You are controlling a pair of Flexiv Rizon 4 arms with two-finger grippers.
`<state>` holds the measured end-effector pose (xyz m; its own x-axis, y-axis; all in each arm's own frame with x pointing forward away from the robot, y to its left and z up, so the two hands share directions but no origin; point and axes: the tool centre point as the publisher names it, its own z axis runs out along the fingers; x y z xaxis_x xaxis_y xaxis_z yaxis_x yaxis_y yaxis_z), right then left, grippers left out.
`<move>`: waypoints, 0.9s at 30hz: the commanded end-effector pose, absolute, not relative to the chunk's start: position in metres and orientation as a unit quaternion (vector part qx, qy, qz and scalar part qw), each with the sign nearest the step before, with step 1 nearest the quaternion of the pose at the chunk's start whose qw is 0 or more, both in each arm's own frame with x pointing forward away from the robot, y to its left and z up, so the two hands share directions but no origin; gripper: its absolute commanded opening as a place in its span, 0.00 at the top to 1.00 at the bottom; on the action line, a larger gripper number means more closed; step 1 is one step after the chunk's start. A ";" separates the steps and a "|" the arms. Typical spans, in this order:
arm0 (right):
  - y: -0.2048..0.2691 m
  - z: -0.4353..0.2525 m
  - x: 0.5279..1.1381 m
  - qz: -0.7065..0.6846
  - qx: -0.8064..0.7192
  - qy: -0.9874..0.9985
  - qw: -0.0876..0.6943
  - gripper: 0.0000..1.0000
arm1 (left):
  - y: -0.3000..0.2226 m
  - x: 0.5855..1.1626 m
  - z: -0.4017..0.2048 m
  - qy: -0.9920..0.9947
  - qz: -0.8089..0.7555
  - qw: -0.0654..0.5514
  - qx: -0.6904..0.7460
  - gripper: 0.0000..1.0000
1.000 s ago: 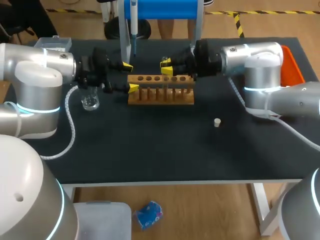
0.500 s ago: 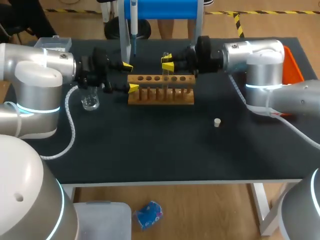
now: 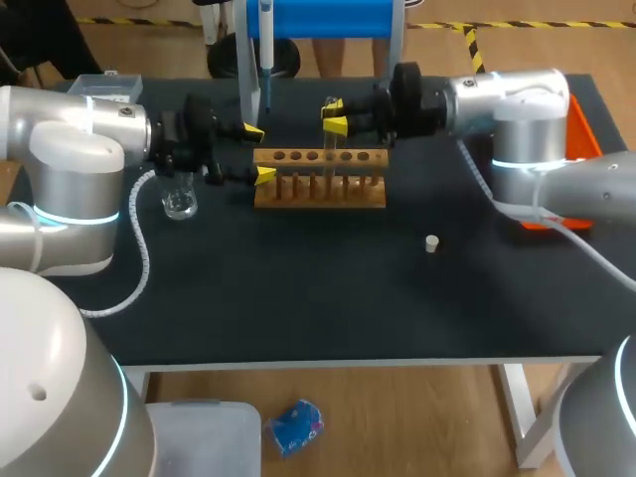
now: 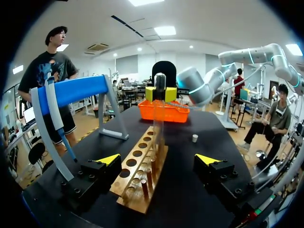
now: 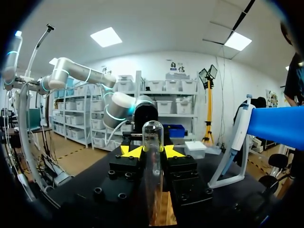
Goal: Invert the test tube, pick up the pipette, mount the tip to pipette, aspirate from beaker and dispense into the tube, eject the tip, return the pipette, and cap with the stopper.
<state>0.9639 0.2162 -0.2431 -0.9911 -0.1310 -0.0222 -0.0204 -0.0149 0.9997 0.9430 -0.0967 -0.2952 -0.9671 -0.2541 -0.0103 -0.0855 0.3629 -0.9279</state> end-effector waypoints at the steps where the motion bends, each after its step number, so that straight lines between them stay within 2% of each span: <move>1: 0.214 -0.234 0.960 -0.708 0.056 -0.703 0.036 1.00 | -0.097 0.943 -0.296 0.822 -0.555 0.077 -0.103 0.00; 18: 0.211 -0.188 0.947 -0.731 0.064 -0.679 0.038 1.00 | -0.097 0.943 -0.296 0.822 -0.555 0.077 -0.103 0.00; 21: 0.206 -0.175 0.946 -0.737 0.028 -0.672 0.067 1.00 | -0.097 0.943 -0.296 0.822 -0.555 0.077 -0.103 0.00; 23: 0.202 -0.167 0.946 -0.741 -0.024 -0.661 0.113 1.00 | -0.097 0.943 -0.296 0.822 -0.555 0.077 -0.103 0.00; 27: 0.193 -0.163 0.939 -0.744 -0.103 -0.616 0.238 1.00 | -0.099 0.938 -0.273 0.818 -0.538 0.203 0.016 0.00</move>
